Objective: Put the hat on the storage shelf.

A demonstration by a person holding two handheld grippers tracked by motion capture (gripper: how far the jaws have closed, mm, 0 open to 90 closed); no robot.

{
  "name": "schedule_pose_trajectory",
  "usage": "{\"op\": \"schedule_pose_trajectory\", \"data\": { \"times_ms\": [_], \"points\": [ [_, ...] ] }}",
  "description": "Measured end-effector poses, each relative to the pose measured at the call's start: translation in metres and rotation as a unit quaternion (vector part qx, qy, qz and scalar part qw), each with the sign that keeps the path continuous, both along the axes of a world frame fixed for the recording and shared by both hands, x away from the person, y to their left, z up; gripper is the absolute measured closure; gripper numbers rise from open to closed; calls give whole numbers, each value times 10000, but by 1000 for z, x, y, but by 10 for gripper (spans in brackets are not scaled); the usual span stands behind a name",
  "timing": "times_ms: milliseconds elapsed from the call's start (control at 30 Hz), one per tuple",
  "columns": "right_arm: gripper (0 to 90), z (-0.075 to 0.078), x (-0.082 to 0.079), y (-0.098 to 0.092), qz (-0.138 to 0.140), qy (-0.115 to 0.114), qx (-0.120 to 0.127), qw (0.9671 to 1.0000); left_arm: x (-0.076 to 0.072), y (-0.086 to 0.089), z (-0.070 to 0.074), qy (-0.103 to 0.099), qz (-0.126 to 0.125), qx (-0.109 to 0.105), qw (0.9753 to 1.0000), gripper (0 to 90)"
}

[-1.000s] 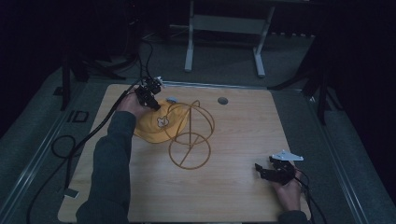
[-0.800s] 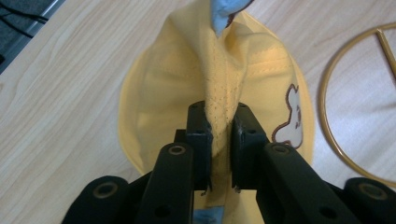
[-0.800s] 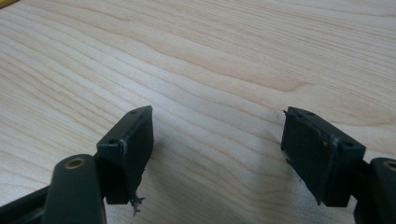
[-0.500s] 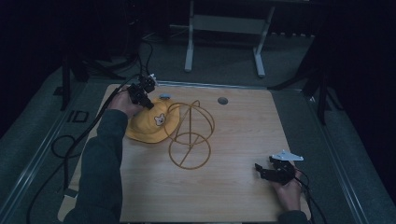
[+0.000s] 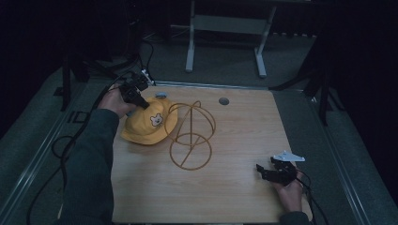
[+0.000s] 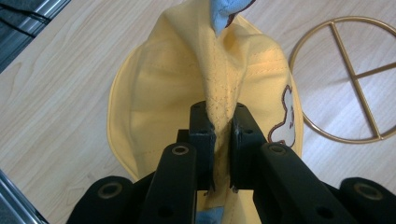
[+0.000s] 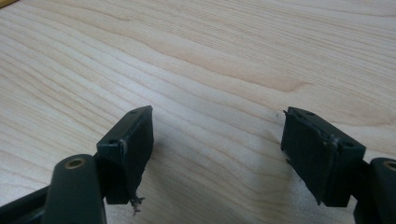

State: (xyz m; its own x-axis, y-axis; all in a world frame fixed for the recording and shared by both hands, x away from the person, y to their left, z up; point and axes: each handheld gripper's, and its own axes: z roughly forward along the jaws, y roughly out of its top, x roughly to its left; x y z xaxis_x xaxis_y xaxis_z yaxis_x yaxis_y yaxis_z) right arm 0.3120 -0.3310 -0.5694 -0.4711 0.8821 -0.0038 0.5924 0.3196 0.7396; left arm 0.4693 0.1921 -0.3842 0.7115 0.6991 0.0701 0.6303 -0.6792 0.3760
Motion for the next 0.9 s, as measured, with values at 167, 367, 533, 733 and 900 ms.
{"op": "schedule_pose_trajectory", "data": {
  "times_ms": [167, 367, 533, 733, 900],
  "points": [
    [237, 0, 0, 0, 40, 8, -10, 10000, -5, 5, 7, -52, -12, -52, 10000, 819],
    [238, 0, 0, 0, 39, 9, -9, 10000, -13, 15, 17, -120, -14, -145, 9998, 818],
    [238, 0, 0, 0, 39, 9, -9, 10000, -19, 22, 26, -139, -31, -274, 9995, 818],
    [238, 0, 0, 0, 32, 9, -2, 10000, -26, 27, 37, -193, -151, -319, 9992, 817],
    [237, 0, 0, 0, 34, 8, -2, 10000, -33, 32, 46, -267, -259, -399, 9985, 816]
  ]
}}
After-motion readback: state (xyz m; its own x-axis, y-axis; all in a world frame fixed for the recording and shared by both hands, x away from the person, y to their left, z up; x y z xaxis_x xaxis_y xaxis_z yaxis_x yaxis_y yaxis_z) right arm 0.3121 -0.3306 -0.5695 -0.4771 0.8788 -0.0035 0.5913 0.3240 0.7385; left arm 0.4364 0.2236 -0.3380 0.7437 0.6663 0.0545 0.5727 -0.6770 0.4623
